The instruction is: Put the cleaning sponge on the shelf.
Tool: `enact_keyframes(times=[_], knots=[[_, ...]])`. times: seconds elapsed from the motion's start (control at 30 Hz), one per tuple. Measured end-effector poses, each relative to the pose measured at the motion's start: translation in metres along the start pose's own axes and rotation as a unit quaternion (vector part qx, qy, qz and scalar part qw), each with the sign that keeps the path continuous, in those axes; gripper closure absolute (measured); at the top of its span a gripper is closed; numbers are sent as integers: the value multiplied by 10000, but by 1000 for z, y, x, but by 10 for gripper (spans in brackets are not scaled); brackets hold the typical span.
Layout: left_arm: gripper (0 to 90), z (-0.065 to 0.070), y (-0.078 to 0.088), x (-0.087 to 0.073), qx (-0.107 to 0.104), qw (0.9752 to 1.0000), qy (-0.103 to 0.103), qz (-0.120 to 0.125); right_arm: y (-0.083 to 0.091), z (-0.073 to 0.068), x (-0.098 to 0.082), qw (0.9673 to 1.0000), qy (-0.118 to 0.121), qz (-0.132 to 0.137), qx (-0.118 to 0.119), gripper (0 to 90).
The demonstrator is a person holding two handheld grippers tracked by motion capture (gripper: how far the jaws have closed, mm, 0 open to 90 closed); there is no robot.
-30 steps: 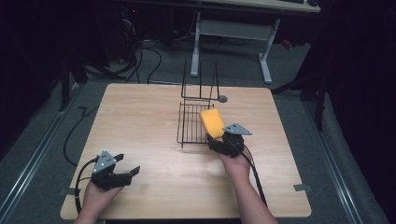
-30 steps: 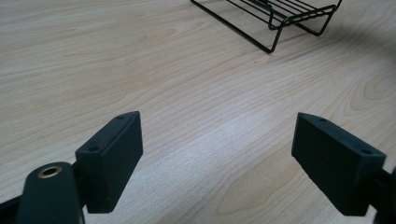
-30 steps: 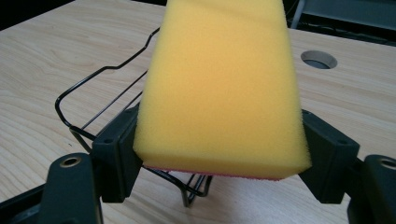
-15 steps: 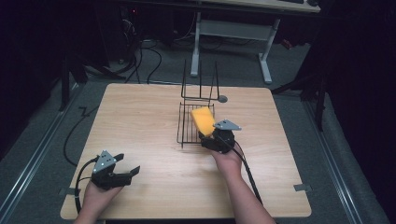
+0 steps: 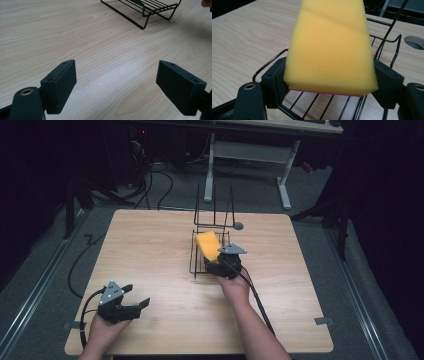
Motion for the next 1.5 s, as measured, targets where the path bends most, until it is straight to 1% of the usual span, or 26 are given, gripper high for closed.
enact_keyframes(times=[0.03, 0.13, 0.3, 0.43, 0.5, 0.63, 0.93, 1.17, 1.5], knots=[[173, 0, 0, 0, -2, 10000, 0, -2, -1, -1, 0, 10000, -36, -12, 15, 257], [173, 0, 0, 0, -5, 10000, 0, -1, -3, -2, 1, 10000, 32, -27, 6, 257], [173, 1, -1, 0, -12, 10000, -4, 1, -5, 0, 1, 10000, 6, -53, -10, 256], [173, 0, -1, 0, -14, 10000, -7, 0, -9, 2, 0, 9999, 11, -75, -94, 256], [173, 0, -1, 0, -9, 10000, -7, 2, -11, 3, -1, 9999, 2, -117, -75, 256], [173, 1, -1, 0, -18, 10000, 2, -4, -17, 5, -5, 9996, 17, -248, -123, 256], [173, 0, -1, 0, -15, 10000, -4, 6, -23, 6, -9, 9991, 6, -388, -158, 257], [173, 0, -1, 0, -15, 10000, -28, 6, -27, 7, -13, 9981, 32, -569, -234, 254], [172, 0, 0, 1, -35, 10000, -36, 25, -29, 8, -14, 9978, 42, -603, -262, 249]])
Point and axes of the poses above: each handheld gripper's, and its own axes: y roughly backward along the jaws, x roughly out of its top, z roughly to its right, the point moved 4 cm from there along -y, roughly forward along the jaws, and after that the axes turned 6 degrees about -y, right-handed, at the moved point
